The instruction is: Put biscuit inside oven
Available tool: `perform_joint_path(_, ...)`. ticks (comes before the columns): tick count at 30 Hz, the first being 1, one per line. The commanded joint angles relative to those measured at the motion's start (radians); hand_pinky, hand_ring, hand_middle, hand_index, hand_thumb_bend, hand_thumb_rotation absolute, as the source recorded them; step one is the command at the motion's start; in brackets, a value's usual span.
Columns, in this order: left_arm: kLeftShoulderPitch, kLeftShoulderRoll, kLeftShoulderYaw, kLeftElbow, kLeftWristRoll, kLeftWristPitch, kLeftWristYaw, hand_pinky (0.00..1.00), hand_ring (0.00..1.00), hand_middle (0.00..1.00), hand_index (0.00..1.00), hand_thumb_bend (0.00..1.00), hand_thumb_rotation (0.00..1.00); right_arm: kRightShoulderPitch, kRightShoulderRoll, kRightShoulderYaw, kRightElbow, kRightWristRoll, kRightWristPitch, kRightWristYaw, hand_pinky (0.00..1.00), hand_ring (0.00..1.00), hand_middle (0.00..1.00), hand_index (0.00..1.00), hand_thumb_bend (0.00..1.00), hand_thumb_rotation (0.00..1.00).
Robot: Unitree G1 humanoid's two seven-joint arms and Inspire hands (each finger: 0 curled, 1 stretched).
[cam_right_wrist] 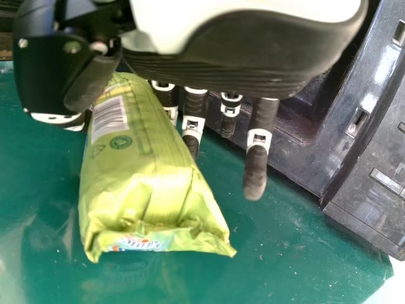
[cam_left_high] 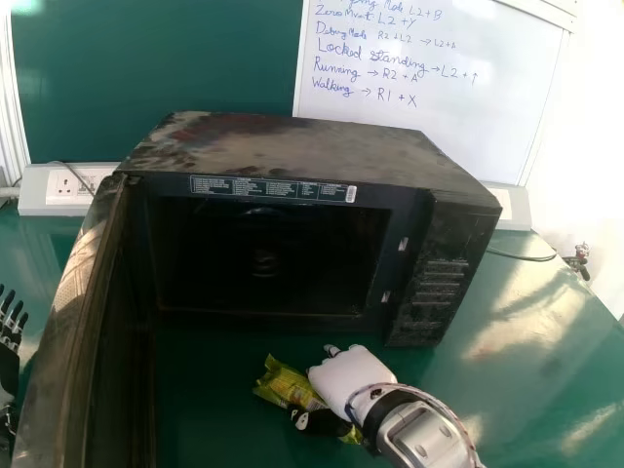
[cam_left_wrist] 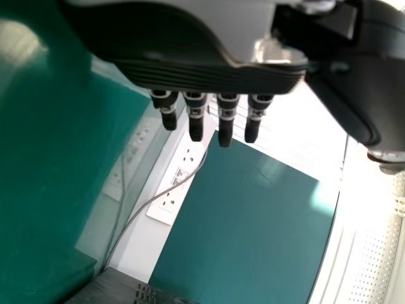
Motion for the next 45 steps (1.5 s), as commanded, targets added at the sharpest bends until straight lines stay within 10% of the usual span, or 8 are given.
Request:
perform_joint_path(1,0.021,-0.044,-0.014,0.037,0.003,0.003,0.005,1.0,0.93,0.95,0.99,0.21,0.0,0.015,-0.01,0.004,0.016,0.001,-0.007,0.003,0.26,0.41,0.48,0.67,0.57,0.0)
perform_joint_path(45,0.015,-0.041,-0.014,0.051,0.001,-0.006,-0.01,1.0,0.92,0.95,1.0,0.2,0.0,0.022,-0.032,-0.122,-0.079,0.045,-0.014,-0.154,0.21,0.37,0.48,0.49,0.53,0.0)
